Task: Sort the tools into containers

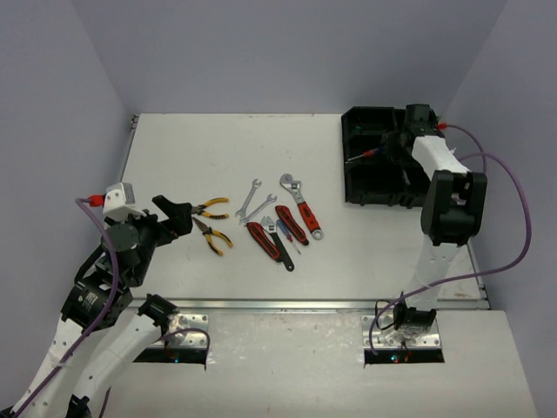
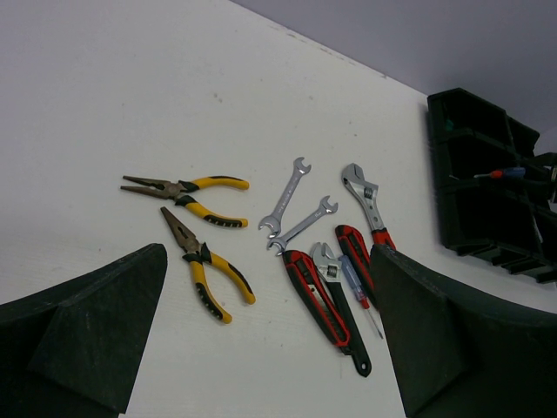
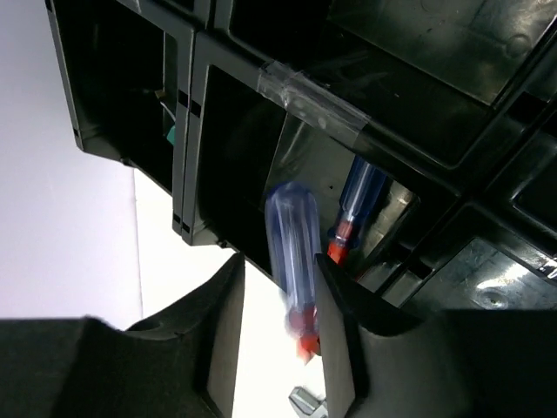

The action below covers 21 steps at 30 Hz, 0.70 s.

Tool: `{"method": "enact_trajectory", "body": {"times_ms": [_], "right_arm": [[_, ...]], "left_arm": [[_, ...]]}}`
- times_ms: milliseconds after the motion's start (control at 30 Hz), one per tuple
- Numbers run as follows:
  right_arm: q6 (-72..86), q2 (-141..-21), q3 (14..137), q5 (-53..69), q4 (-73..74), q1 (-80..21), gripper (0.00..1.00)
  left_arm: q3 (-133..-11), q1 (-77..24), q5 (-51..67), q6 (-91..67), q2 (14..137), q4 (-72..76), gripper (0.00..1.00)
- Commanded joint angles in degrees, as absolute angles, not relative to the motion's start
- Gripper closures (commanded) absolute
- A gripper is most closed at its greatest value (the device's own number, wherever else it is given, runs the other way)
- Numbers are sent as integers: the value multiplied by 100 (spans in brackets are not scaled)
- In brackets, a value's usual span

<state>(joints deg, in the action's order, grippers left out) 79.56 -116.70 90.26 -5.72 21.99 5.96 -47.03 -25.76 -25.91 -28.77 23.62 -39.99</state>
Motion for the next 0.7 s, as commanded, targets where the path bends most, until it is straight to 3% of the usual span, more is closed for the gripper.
{"method": "enact_trajectory", "body": {"times_ms": [0,100,200,433,667], "right_arm": [[8009,-11567,9212,-421,1813,650,57],[7862,-11322,8972,-178,1372,659,36],[7421,-11106,8951,176,1009,612,30],[5219,-10546,9253,1574,1209,-240,31],[2600,-10439,9672,729,3329,-2475,37]], "left_arm": [[-4693,-2501,-2602,-2874,2334,-3776,0],[-4692,-2505,-2583,-2864,2330,-3753,0],[-4693,-2505,-2566,-2856,2355,-3753,0],[-4693,-2505,-2584,-2856,2373,-3762,0],[-4711,-2505,-2577,-2856,2486,-3779,0]]}}
